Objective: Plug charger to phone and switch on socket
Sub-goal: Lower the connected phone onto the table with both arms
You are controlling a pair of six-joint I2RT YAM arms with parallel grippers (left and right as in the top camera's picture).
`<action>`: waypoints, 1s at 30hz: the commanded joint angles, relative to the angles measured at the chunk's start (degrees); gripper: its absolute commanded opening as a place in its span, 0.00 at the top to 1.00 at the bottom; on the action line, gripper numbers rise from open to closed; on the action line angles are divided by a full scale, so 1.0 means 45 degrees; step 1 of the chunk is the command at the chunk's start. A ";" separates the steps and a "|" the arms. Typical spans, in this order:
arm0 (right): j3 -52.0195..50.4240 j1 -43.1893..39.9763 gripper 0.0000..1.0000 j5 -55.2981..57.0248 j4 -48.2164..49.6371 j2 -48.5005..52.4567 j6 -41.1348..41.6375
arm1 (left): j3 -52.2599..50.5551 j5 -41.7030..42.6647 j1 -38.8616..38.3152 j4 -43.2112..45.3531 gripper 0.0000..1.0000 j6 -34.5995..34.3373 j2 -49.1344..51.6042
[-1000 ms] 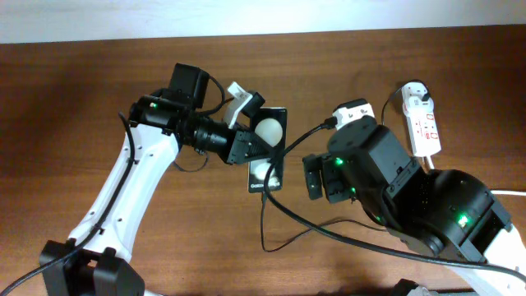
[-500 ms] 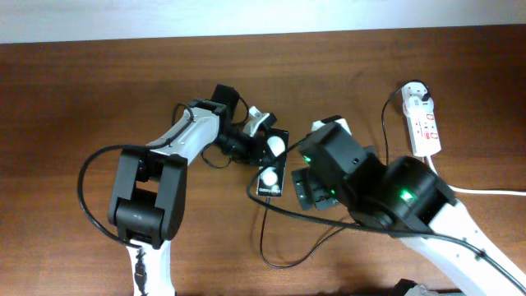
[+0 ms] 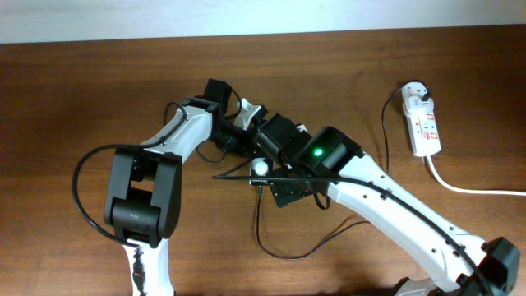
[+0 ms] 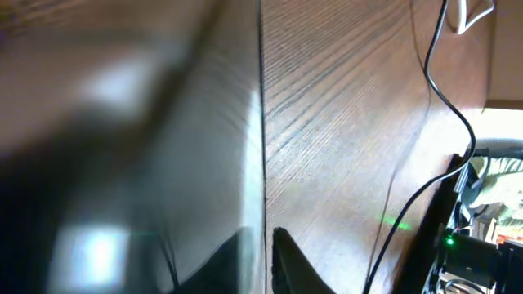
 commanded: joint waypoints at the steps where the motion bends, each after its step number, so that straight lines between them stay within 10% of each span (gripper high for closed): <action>1: -0.0039 -0.0024 0.01 -0.0068 -0.0039 0.0034 0.0102 | 0.0180 -0.0180 0.0015 -0.0005 0.81 0.0039 0.0000; 19: -0.0039 -0.0024 0.01 -0.0078 0.0005 0.0034 0.0102 | 0.0180 -0.0180 -0.0010 -0.0058 0.48 0.0039 0.0000; 22: -0.0039 -0.0024 0.01 -0.0078 0.0005 0.0034 0.0107 | 0.0185 -0.0180 0.0005 -0.0053 0.01 0.0039 -0.0005; 30: -0.0039 -0.0024 0.01 -0.0078 0.0107 0.0034 0.0107 | 0.1462 -0.1807 0.2030 -0.2895 0.01 0.0049 -0.2390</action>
